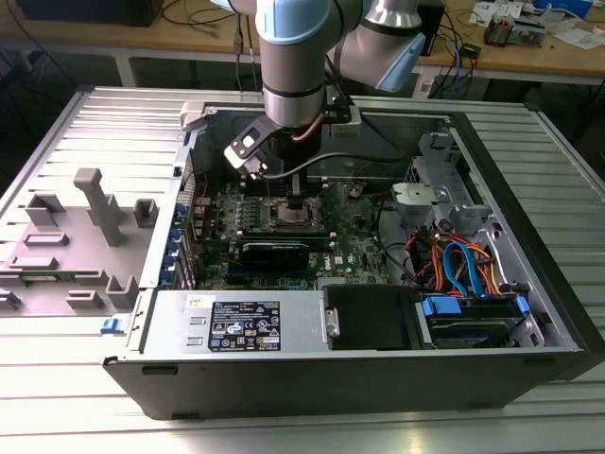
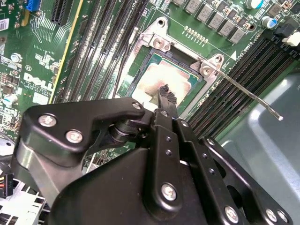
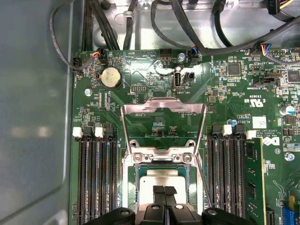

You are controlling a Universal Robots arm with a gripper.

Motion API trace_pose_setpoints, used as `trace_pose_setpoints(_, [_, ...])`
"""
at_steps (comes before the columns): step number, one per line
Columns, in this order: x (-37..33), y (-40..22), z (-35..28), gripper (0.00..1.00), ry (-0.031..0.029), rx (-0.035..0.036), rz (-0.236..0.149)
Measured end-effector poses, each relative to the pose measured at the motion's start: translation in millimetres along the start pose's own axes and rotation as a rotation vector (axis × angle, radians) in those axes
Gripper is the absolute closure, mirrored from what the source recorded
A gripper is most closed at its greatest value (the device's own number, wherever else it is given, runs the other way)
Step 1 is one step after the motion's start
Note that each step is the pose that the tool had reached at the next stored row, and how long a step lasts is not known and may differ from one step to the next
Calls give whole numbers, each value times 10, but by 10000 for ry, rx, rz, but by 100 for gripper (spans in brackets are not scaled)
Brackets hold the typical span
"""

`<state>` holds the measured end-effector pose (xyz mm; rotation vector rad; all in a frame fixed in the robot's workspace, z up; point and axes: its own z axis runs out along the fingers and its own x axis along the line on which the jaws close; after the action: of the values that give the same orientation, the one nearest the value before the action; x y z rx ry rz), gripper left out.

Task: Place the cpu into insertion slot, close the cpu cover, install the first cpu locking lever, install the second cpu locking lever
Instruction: 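Place the cpu into insertion slot, then close the cpu cover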

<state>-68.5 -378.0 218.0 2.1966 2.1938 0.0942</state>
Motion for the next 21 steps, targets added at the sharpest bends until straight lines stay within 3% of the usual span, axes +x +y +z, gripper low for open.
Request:
trace_pose_setpoints(14, [1,10,-16,89,5,2,0])
trace_pose_setpoints(21, [1,12,-54,89,2,4,-1])
